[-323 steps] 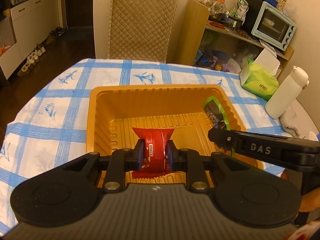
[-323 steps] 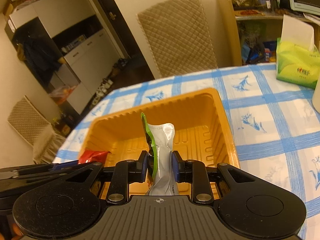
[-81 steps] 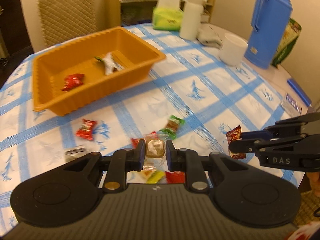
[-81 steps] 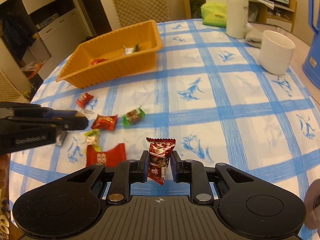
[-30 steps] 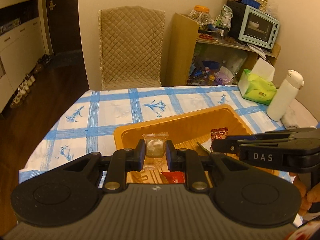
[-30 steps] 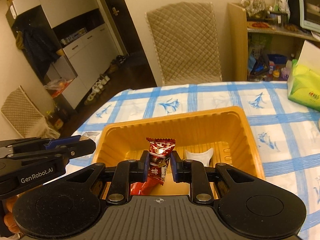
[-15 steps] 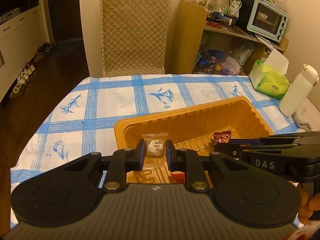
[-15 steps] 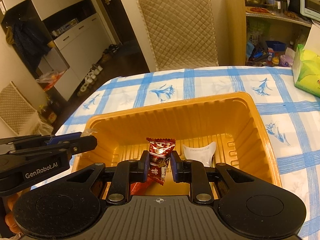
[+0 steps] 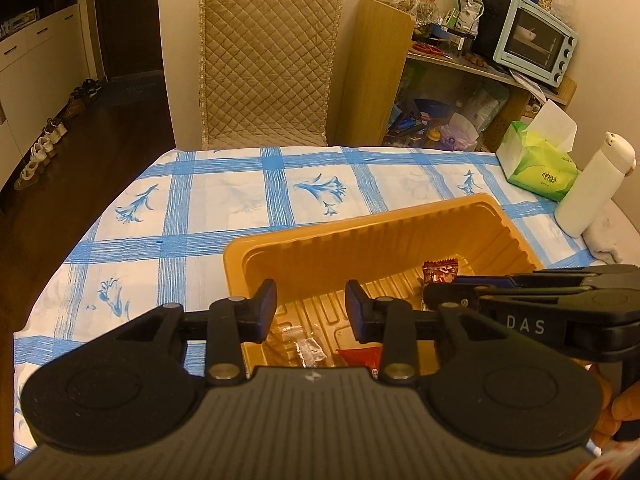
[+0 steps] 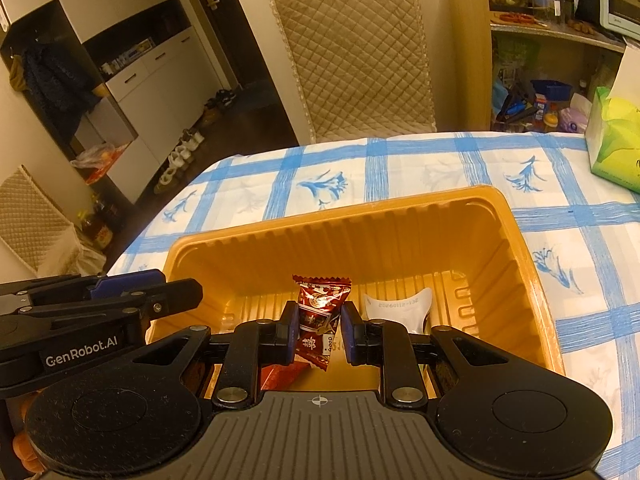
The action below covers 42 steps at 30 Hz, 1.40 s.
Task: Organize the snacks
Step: 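Carry both candies over the orange basket and open the left gripper to drop its candy, then open the right gripper to drop the red-and-gold candy into the basket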
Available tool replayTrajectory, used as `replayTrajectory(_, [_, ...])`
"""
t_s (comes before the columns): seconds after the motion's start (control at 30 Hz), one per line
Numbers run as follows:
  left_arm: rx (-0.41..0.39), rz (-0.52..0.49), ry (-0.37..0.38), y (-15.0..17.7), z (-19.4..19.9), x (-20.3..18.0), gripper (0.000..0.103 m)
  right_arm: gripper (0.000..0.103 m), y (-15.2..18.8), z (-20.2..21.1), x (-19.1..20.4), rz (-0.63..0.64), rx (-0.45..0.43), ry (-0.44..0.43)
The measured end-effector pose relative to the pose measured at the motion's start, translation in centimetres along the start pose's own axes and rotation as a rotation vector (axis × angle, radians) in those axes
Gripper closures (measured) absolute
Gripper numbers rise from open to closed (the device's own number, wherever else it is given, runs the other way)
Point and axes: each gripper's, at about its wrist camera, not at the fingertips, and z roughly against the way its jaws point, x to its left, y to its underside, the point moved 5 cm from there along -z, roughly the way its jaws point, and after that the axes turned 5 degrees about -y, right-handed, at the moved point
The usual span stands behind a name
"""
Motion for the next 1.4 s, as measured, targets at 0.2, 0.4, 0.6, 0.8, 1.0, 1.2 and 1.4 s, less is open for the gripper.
replayTrajectory(0.2, [-0.007,-0.001,0.001,0.0,0.5,0.0,0.069,0.080,0.0,0.3,0.2,0.002,-0.004,0.002])
replayTrajectory(0.4, [-0.022,0.003,0.000,0.1,1.7,-0.1,0.059,0.078,-0.1,1.1,0.3,-0.013,-0.028,0.001])
replayTrajectory(0.6, [-0.041,0.004,-0.001,0.3,3.1,-0.2,0.047,0.041,-0.2,3.0,0.0,-0.038,-0.080,0.013])
replayTrajectory(0.8, [-0.063,0.012,0.001,0.5,5.1,-0.5,0.035,0.032,-0.3,5.0,-0.3,-0.056,-0.104,0.008])
replayTrajectory(1.0, [-0.095,0.017,0.007,0.8,8.0,-1.1,0.021,0.021,0.0,7.9,-0.6,-0.069,-0.142,0.010])
replayTrajectory(1.2, [-0.123,0.020,0.021,1.5,11.4,-2.0,0.016,0.017,1.0,11.5,-0.6,-0.074,-0.179,0.001])
replayTrajectory(1.4, [-0.141,0.014,0.033,2.9,14.8,-3.3,0.012,0.014,2.5,15.3,0.0,-0.054,-0.207,-0.019])
